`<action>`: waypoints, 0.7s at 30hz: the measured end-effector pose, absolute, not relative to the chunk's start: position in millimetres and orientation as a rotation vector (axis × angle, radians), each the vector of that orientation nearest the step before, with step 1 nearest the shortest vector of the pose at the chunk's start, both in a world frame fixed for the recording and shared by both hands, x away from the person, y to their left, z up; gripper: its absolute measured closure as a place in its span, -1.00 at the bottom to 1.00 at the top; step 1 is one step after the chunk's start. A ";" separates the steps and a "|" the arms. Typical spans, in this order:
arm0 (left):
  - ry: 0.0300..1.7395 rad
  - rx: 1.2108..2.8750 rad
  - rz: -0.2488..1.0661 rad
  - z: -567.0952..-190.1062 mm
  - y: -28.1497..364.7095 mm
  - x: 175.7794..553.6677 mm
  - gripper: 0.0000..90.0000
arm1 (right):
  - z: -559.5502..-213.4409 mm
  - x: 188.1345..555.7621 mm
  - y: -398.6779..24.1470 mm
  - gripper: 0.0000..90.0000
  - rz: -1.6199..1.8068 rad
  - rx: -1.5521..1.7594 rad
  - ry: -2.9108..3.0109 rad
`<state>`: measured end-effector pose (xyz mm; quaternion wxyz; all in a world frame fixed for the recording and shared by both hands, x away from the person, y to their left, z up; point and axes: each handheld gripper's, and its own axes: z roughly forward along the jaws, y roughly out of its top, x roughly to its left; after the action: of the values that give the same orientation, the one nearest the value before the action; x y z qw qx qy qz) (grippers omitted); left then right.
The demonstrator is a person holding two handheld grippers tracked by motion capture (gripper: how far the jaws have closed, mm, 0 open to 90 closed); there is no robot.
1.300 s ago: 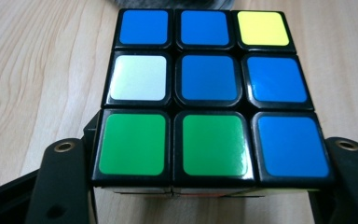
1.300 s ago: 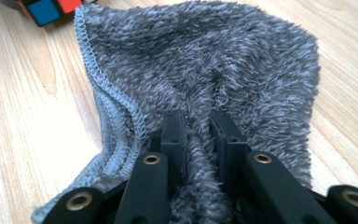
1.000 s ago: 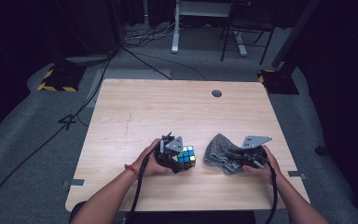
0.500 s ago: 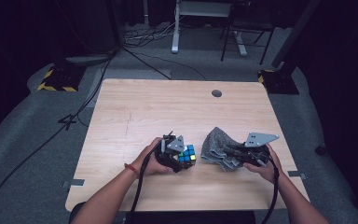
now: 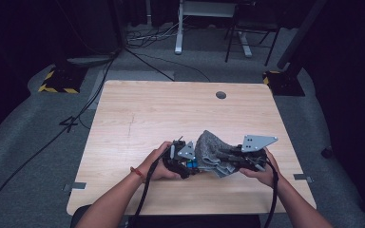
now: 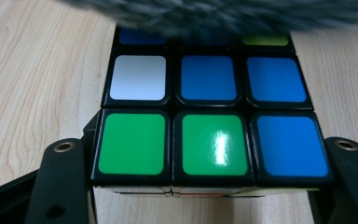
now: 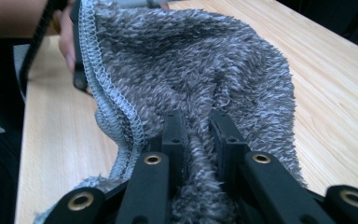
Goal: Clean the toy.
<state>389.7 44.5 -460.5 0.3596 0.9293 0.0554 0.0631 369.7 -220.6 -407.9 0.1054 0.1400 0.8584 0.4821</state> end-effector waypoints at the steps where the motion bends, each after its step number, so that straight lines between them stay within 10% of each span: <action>1: 0.142 2.398 0.167 -460.2 43.9 389.4 -0.25 | -406.9 369.6 -218.0 0.75 1.433 0.408 2.537; 21: 0.149 2.431 0.201 -458.4 41.3 384.9 -0.24 | -415.6 367.4 -167.1 0.74 1.230 0.296 2.623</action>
<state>384.9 41.3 -458.4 0.3418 0.9348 0.0574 0.0773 367.4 -167.1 -415.6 0.1145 0.1009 0.8948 0.4196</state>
